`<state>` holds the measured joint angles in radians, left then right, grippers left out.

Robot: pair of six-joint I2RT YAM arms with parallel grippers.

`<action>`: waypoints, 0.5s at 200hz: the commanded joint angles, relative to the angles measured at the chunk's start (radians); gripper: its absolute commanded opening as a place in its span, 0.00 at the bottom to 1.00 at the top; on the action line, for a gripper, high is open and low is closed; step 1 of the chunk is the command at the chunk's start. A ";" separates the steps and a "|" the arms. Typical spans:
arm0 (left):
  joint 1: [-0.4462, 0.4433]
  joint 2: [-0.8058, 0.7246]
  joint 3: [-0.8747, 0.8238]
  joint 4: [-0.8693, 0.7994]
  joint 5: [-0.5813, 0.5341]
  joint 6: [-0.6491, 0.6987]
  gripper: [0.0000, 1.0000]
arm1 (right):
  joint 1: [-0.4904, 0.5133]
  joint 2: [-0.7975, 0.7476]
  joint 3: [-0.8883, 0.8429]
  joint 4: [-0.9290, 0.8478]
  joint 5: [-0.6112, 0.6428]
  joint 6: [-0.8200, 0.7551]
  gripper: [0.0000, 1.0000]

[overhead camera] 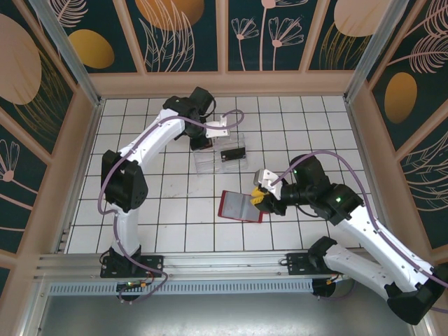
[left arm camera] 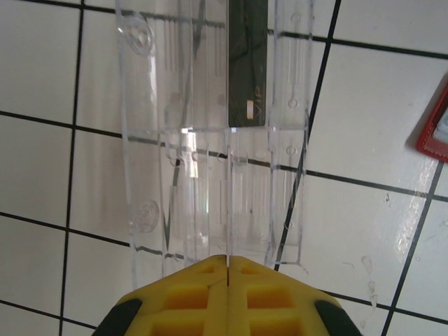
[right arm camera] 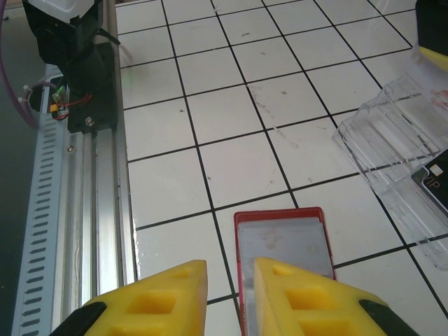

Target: Take the credit cards out of the card holder

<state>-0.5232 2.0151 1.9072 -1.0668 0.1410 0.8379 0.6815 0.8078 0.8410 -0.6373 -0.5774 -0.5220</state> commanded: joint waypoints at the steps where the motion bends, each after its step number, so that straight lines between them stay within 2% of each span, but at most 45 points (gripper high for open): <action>1: 0.005 0.006 -0.037 -0.004 0.010 0.028 0.00 | -0.007 0.005 -0.013 -0.016 -0.029 -0.026 0.25; 61: 0.005 0.020 -0.085 0.018 0.047 0.033 0.00 | -0.008 0.011 -0.013 -0.018 -0.033 -0.030 0.25; 100: 0.005 0.027 -0.113 0.053 0.016 0.049 0.00 | -0.008 0.014 -0.014 -0.016 -0.039 -0.030 0.25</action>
<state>-0.5224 2.0212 1.8065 -1.0367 0.1555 0.8543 0.6804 0.8230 0.8410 -0.6376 -0.5896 -0.5293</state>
